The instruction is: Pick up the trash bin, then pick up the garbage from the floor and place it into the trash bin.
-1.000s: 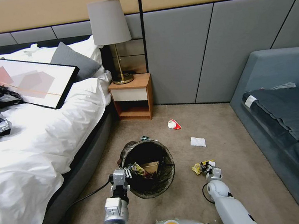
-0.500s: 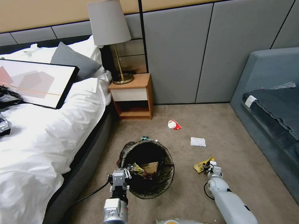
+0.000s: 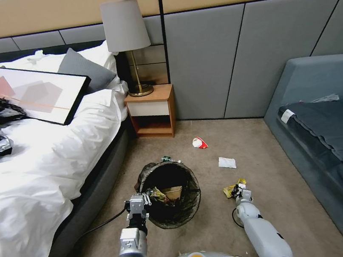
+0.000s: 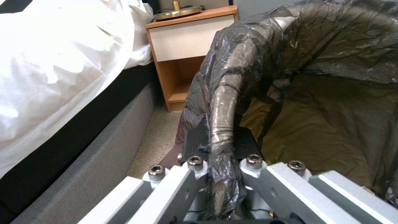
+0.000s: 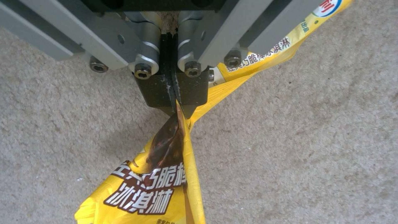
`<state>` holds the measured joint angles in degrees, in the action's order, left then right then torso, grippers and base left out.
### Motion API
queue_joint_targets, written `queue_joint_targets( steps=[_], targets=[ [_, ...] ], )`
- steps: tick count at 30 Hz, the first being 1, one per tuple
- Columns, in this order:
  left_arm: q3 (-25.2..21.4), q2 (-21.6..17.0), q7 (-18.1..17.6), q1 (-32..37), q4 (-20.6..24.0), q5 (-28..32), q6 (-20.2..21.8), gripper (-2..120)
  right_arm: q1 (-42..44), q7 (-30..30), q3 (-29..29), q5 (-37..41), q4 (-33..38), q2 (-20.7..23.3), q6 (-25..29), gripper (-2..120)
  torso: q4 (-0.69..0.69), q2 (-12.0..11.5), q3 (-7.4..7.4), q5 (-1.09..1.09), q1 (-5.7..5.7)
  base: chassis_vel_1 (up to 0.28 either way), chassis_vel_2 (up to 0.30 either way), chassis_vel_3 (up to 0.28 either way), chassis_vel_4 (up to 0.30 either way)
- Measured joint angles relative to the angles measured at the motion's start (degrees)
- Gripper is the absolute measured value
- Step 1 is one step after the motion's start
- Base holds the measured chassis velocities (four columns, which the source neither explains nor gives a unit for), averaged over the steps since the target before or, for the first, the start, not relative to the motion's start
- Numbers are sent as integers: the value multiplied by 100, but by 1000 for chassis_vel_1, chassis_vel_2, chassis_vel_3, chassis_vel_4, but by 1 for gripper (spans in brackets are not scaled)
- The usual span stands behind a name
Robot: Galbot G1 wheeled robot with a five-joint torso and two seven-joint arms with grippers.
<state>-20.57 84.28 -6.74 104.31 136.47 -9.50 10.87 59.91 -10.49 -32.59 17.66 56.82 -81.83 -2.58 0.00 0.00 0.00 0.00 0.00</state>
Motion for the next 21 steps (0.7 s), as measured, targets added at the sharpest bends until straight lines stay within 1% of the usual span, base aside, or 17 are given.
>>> queue_joint_targets(
  steps=[9,12,15,16,18,19,20,21],
  targets=[
    [6,15,3,2,21,3,0,1,73,-6,-7,-26,175,10,2,0,0,0,0,0,0,0,0,0,0],
    [6,16,3,3,22,3,0,1,159,-16,-6,-51,385,9,49,0,0,0,0,0,0,0,0,0,0],
    [5,15,5,-9,0,7,2,1,385,29,11,-202,1089,10,339,0,-1,0,0,0,0,0,0,0,0],
    [5,15,5,-9,0,7,2,1,385,29,11,-202,1089,10,339,0,-1,0,0,0,0,0,0,0,0],
    [9,18,7,-23,-40,16,4,1,562,123,35,-313,1721,6,564,0,1,0,0,-1,0,0,0,0,0],
    [10,16,8,-25,-50,18,4,1,637,166,51,-336,1979,3,642,0,0,0,0,0,0,0,0,0,0],
    [11,17,9,-28,-57,21,5,1,688,196,65,-347,2143,3,691,0,1,0,0,-1,0,0,0,0,0],
    [11,17,9,-28,-57,21,5,1,688,196,65,-347,2143,3,691,0,1,0,0,-1,0,0,0,0,0]
  ],
)
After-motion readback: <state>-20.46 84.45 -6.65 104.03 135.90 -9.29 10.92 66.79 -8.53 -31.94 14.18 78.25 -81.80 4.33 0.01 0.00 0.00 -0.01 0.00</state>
